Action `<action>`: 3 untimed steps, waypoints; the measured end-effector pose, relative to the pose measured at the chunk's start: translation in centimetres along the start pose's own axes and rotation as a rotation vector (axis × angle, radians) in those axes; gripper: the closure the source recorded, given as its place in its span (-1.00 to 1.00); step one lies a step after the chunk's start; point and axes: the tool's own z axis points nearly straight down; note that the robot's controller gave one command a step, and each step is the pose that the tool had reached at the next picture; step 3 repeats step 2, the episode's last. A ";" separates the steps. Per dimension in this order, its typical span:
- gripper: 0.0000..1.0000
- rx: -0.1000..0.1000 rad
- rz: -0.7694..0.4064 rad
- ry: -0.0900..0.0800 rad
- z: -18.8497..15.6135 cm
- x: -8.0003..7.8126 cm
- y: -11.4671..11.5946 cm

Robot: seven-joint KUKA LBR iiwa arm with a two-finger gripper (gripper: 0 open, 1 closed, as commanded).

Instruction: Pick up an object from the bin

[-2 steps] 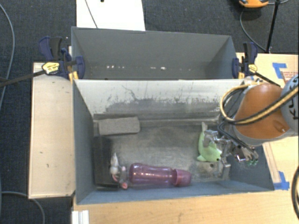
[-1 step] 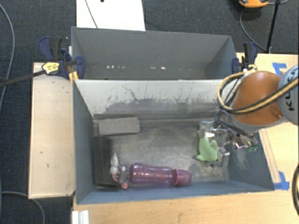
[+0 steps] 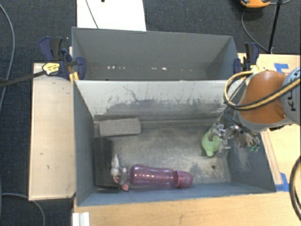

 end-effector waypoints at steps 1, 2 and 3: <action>1.00 0.000 0.000 0.000 0.0 0.0 0.0; 1.00 0.003 -0.001 -0.011 -18.1 0.4 -0.4; 1.00 0.003 -0.001 -0.011 -18.1 0.4 -0.4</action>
Offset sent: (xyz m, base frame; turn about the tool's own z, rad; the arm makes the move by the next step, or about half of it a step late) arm -0.0084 -0.0032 0.1756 -0.0060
